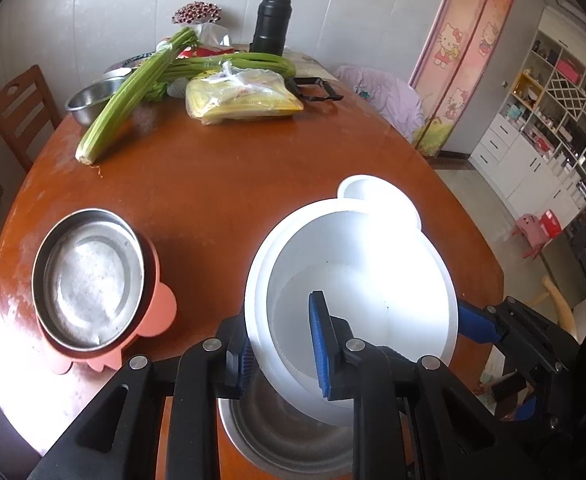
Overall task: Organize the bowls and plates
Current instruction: 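Lower the white paper bowl into the steel basin with the left tool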
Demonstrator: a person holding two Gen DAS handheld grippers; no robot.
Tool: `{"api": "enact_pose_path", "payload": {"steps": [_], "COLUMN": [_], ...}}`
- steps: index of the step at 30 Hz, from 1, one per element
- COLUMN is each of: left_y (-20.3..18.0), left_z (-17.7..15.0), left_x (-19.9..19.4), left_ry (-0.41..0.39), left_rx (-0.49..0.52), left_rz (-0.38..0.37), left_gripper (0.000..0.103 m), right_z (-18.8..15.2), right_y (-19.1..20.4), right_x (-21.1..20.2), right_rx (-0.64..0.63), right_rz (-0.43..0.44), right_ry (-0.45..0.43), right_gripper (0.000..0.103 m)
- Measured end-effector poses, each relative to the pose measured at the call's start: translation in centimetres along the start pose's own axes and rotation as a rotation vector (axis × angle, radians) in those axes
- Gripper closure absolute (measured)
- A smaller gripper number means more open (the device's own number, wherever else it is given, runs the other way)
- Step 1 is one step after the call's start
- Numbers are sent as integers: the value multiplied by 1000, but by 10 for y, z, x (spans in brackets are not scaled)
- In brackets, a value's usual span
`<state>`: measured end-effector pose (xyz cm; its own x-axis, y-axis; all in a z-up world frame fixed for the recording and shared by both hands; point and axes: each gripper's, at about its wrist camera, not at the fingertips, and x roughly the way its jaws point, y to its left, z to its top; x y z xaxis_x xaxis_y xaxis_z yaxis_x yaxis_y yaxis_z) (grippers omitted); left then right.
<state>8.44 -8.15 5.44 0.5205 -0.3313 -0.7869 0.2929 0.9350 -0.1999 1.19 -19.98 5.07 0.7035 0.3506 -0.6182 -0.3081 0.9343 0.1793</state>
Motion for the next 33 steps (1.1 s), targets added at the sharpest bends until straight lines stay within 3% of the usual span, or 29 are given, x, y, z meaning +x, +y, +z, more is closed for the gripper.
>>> {"api": "enact_pose_path", "payload": {"steps": [10, 33], "left_y": [-9, -2], "left_z": [-22, -56], "left_x": [-2, 22], "left_ry": [5, 112], "left_rx": [-1, -29], "left_rz": [29, 30], "left_gripper": [79, 78], "right_z": [-18, -49], "right_y": [3, 8], "right_x": [-7, 8], "right_rx": [-41, -78], "right_rz": [-7, 6], "right_ry": [29, 163], "right_gripper": [50, 50]}}
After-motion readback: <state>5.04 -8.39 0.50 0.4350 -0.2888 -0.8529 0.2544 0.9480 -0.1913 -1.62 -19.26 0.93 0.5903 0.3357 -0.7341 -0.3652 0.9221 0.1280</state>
